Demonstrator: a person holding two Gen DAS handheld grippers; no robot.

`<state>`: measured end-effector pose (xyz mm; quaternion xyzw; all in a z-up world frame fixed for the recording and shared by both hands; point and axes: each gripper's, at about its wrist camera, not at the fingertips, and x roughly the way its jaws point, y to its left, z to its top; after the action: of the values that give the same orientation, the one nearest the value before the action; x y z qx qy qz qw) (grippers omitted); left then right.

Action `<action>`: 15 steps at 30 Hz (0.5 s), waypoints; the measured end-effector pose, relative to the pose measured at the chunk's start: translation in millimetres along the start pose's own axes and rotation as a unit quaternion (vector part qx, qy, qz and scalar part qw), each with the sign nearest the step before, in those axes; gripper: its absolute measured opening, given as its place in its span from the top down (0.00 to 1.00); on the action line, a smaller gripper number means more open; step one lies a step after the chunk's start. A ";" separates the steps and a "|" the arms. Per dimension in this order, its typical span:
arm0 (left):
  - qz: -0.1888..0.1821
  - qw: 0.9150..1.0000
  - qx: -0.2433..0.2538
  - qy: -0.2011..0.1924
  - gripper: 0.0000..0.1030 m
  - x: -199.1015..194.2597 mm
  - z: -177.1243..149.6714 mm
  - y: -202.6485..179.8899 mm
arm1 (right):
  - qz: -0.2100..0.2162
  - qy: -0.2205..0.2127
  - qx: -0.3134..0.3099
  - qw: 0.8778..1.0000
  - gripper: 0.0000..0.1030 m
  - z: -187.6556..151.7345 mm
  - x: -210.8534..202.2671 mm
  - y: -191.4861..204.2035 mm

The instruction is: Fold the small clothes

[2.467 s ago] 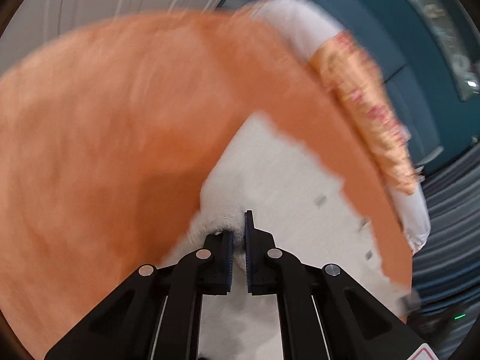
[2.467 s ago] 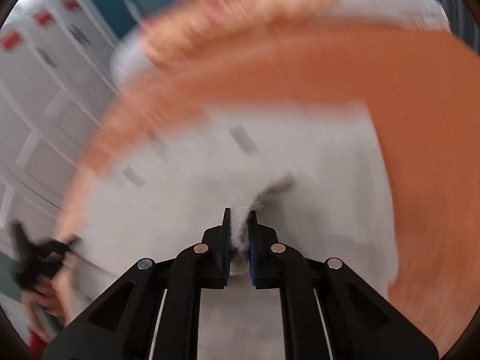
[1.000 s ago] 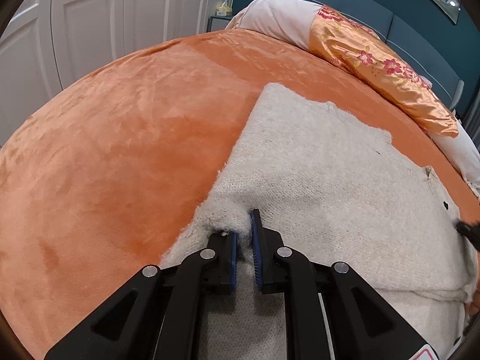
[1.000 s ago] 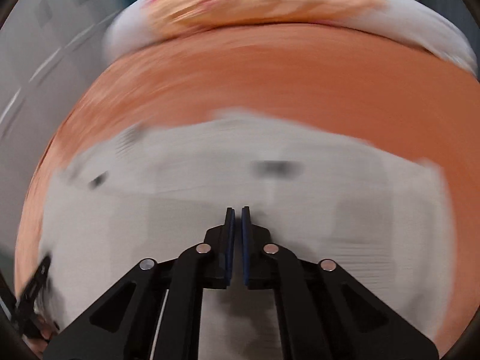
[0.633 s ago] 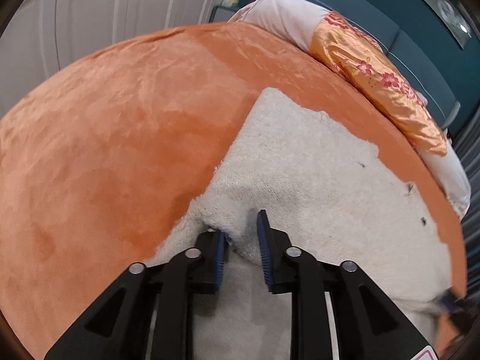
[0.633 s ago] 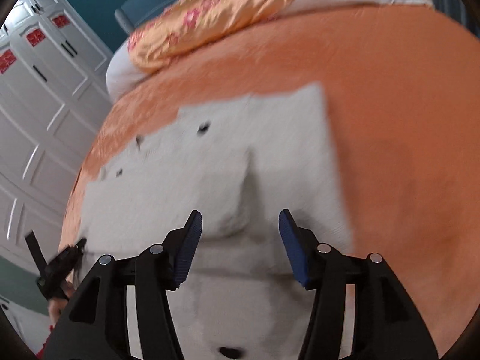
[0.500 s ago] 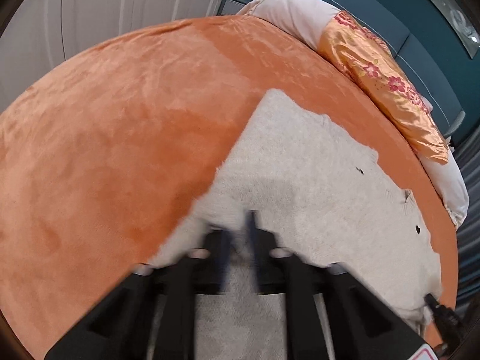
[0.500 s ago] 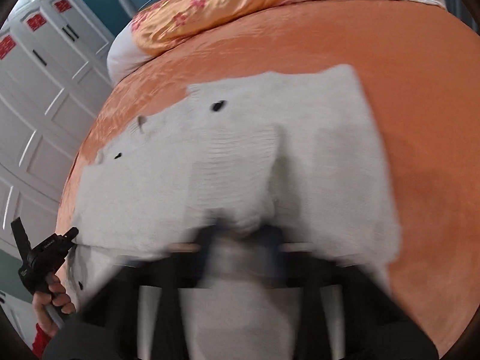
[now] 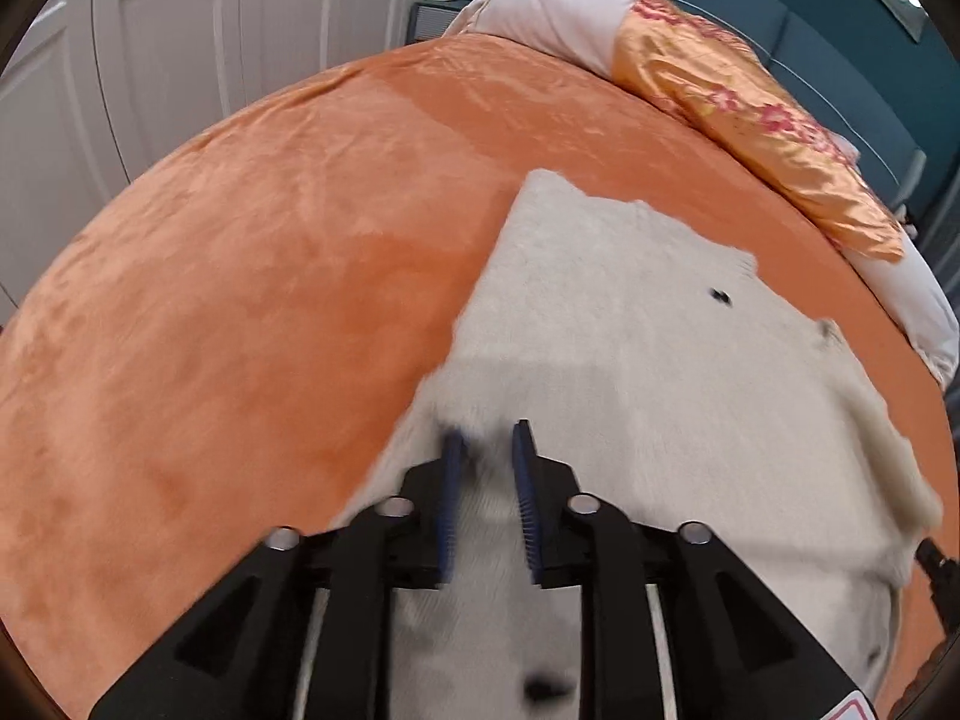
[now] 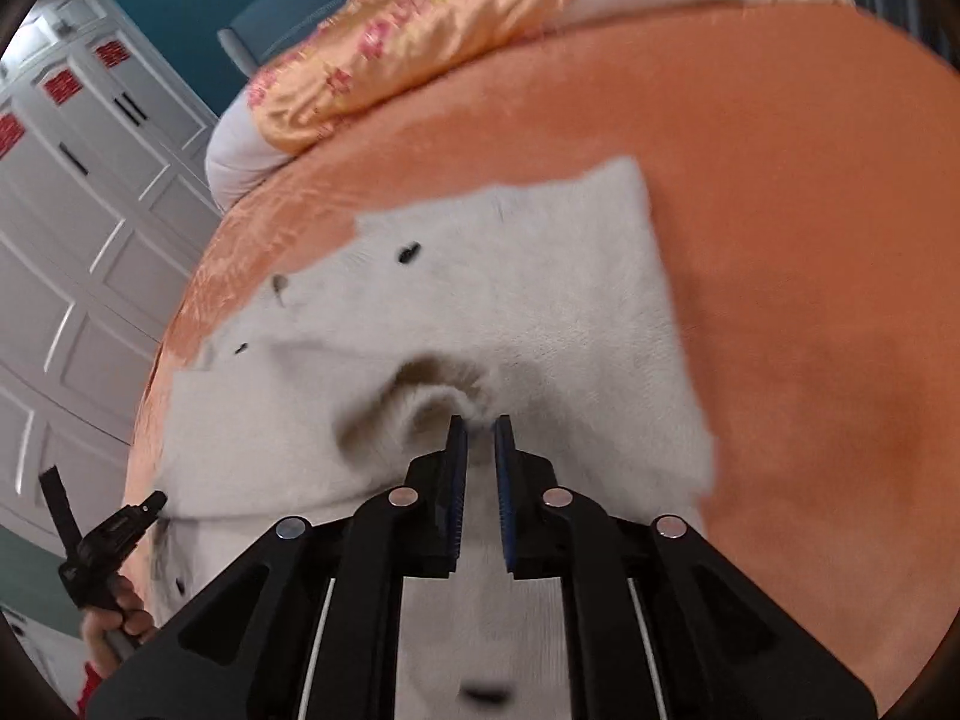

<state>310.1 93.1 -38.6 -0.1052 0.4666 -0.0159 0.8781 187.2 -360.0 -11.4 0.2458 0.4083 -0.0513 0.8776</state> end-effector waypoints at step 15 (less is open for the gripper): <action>-0.063 0.987 -0.079 0.123 0.38 -108.2 -153.3 106.6 | -0.051 0.086 0.033 0.994 0.38 -214.9 -145.3 -49.3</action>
<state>115.5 185.0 -54.7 -0.2004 0.5635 -0.0475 0.8000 -71.8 -317.3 -40.1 0.2568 0.4925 -0.0880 0.8269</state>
